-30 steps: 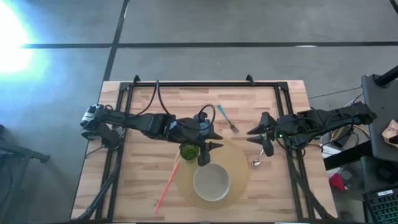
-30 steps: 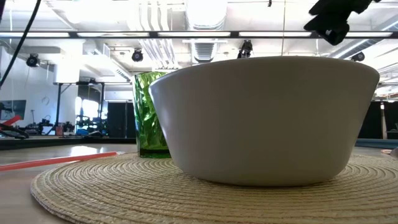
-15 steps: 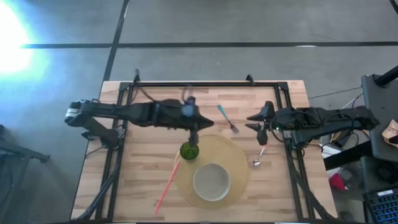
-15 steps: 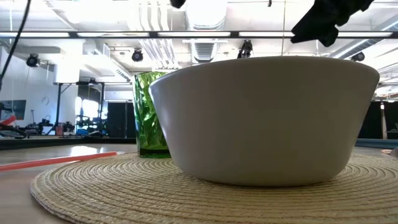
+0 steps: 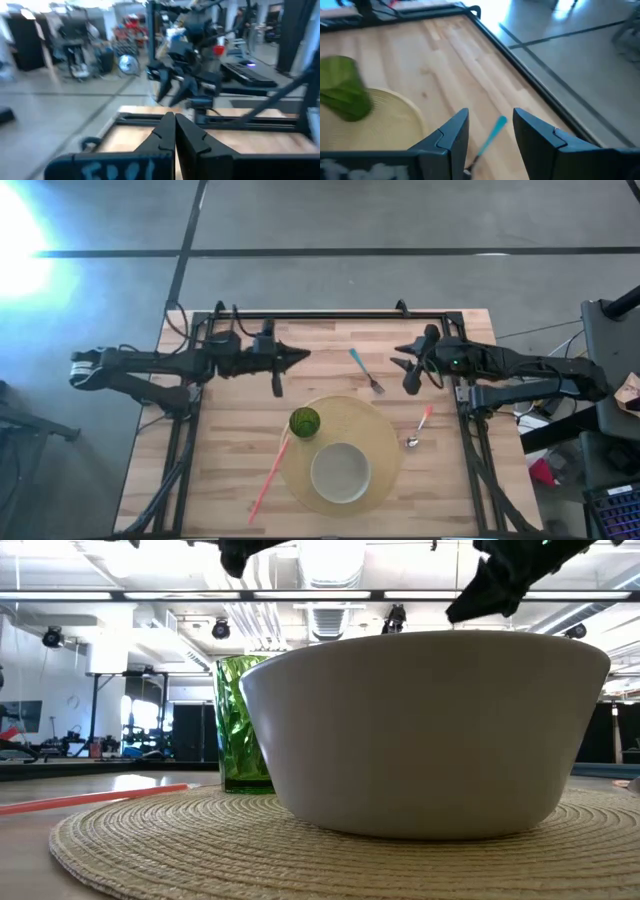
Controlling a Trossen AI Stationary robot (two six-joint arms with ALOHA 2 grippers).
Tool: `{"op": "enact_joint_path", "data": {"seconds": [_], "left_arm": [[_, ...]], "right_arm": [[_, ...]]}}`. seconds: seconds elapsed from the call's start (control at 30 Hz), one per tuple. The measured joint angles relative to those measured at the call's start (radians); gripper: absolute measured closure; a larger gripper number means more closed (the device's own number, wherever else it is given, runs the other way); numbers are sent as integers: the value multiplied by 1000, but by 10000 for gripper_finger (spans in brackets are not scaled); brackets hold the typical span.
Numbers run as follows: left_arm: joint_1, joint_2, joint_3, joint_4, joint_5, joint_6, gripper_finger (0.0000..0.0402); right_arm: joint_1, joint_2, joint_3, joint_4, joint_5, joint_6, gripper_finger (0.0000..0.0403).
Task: Pick & Place Utensil
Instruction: Put the blue fork into the white bowl on the brown mat
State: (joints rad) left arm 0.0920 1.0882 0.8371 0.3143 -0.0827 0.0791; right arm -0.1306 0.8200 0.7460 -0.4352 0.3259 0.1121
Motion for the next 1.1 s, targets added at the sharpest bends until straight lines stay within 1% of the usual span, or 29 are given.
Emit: {"op": "enact_joint_path", "data": {"seconds": [0.07,0.17,0.33,0.5,0.67,0.83,1.0,1.1], "left_arm": [[14,-25,-24,30,-1,48,396],[25,-68,-54,24,2,80,397],[26,-163,-112,-19,3,57,392],[26,-255,-164,-18,3,-13,390],[26,-326,-190,-21,3,-37,390],[26,-348,-190,-22,3,-33,390],[26,-338,-191,-32,3,12,390],[26,-337,-191,-45,-4,25,384]], "right_arm": [[-31,25,0,7,0,-15,243],[-69,70,0,23,0,-15,225],[-114,155,16,42,0,-19,189],[-133,236,118,21,-1,12,168],[-143,340,295,-172,-3,86,160],[-144,468,445,-344,-8,126,160],[-148,602,538,-497,-21,198,159],[-153,672,568,-544,-65,203,156]]}}
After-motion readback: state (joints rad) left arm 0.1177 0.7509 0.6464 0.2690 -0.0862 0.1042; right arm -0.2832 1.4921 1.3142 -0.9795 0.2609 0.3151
